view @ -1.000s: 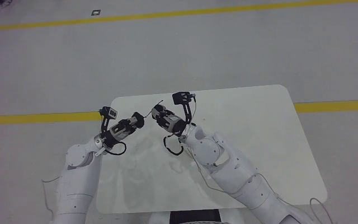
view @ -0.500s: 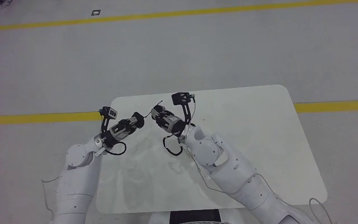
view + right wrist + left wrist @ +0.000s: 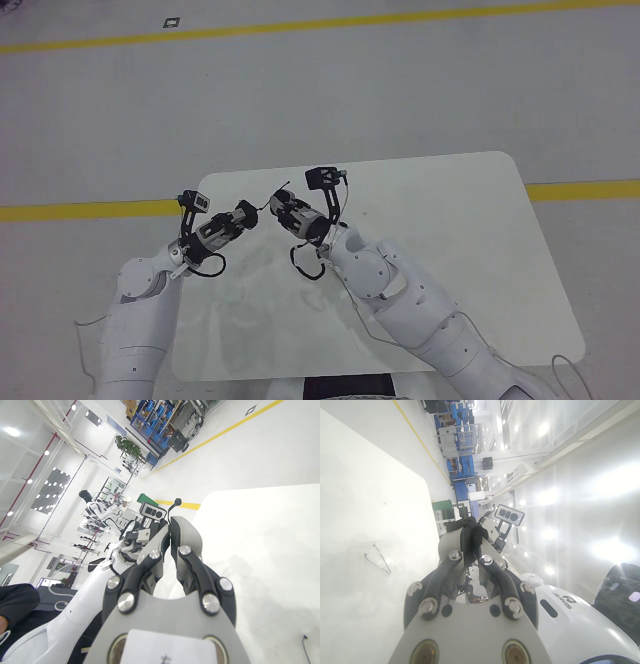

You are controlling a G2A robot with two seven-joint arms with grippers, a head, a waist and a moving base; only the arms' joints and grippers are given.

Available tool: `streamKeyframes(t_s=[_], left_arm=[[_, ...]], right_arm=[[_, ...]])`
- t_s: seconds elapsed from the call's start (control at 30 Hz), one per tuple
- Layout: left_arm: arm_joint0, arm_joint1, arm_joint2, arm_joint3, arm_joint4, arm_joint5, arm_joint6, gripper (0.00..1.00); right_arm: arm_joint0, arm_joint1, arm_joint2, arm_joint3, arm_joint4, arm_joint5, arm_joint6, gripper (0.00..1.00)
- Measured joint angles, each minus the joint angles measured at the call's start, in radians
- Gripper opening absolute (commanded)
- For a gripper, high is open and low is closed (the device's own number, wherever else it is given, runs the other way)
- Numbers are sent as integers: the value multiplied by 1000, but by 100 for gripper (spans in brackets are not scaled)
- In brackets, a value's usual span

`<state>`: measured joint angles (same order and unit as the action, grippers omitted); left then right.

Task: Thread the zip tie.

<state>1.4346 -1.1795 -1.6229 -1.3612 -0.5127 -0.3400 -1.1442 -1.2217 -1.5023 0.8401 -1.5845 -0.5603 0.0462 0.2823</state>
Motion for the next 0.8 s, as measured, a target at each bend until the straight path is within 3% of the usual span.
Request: streamKeyframes(t_s=[0.8], left_arm=[[0,0,0,0,0,0,0,0]], right_arm=[[-6,-7,2,-4,-12,10,-20,0]])
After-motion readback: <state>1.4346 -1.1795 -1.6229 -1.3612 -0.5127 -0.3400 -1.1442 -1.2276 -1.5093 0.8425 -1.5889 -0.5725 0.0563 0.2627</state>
